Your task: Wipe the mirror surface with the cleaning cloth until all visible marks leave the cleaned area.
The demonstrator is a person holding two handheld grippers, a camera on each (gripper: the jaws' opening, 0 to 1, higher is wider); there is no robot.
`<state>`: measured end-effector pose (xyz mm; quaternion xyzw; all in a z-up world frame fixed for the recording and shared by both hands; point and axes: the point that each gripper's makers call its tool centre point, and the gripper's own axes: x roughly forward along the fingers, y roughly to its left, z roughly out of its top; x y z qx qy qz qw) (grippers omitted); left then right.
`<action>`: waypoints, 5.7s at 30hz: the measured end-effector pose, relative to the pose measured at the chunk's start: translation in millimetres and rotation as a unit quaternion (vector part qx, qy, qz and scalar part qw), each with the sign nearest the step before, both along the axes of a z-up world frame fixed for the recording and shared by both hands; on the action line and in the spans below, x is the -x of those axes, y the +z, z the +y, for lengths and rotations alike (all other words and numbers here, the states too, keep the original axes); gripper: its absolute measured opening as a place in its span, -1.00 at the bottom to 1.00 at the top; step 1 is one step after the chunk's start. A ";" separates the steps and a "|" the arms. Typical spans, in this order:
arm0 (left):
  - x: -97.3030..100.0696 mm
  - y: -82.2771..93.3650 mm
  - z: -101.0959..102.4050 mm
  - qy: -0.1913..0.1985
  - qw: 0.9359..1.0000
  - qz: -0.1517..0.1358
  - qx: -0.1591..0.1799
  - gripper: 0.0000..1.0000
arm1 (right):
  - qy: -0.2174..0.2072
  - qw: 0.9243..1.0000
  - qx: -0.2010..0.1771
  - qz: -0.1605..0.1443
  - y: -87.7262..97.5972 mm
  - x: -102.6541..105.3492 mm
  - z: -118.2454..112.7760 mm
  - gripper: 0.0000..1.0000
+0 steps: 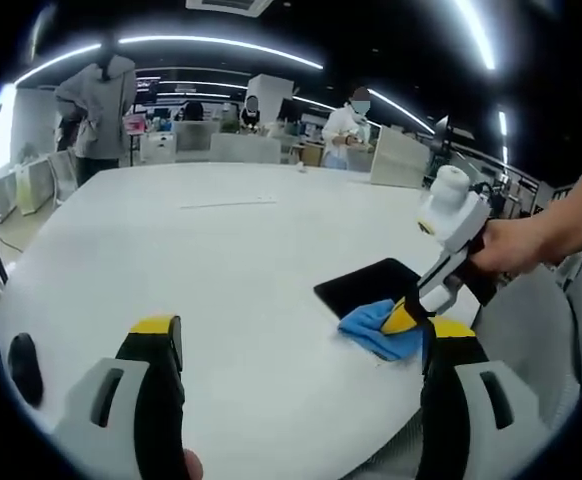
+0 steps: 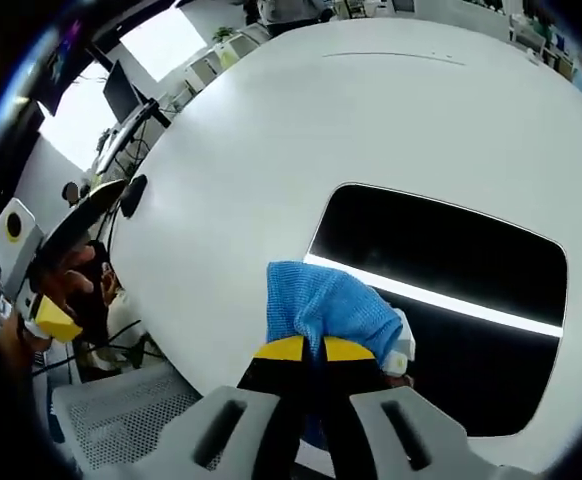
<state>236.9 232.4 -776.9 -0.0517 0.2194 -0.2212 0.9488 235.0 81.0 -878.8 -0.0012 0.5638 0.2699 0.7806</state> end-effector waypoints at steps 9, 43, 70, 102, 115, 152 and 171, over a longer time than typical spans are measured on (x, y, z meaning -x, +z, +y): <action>3.1 -4.8 6.3 0.005 1.000 0.004 0.000 0.98 | 0.012 1.000 0.008 -0.008 0.1 -22.6 4.9 -1.00; -5.4 -7.7 1.5 0.001 1.000 0.013 -0.001 0.98 | 0.022 0.999 0.013 -0.033 0.0 -100.9 14.1 -1.00; -3.9 -4.0 0.6 0.002 1.000 0.008 -0.004 0.98 | -0.013 0.999 0.023 -0.020 -0.3 -105.8 -29.5 -1.00; -3.4 5.2 -5.9 -0.002 1.000 -0.001 -0.007 0.98 | -0.022 0.999 0.026 -0.018 -0.2 -80.8 -32.5 -1.00; -3.0 8.1 -7.2 -0.007 1.000 -0.003 -0.012 0.98 | -0.025 0.999 0.020 -0.013 -0.6 -58.5 -34.7 -1.00; 7.1 12.0 -11.3 -0.013 1.000 -0.007 -0.018 0.98 | -0.008 1.000 0.004 0.008 -0.3 15.7 -35.1 -1.00; 7.5 9.2 -12.6 -0.013 1.000 -0.006 -0.016 0.98 | 0.002 1.000 -0.003 0.025 -1.1 36.7 -33.4 -1.00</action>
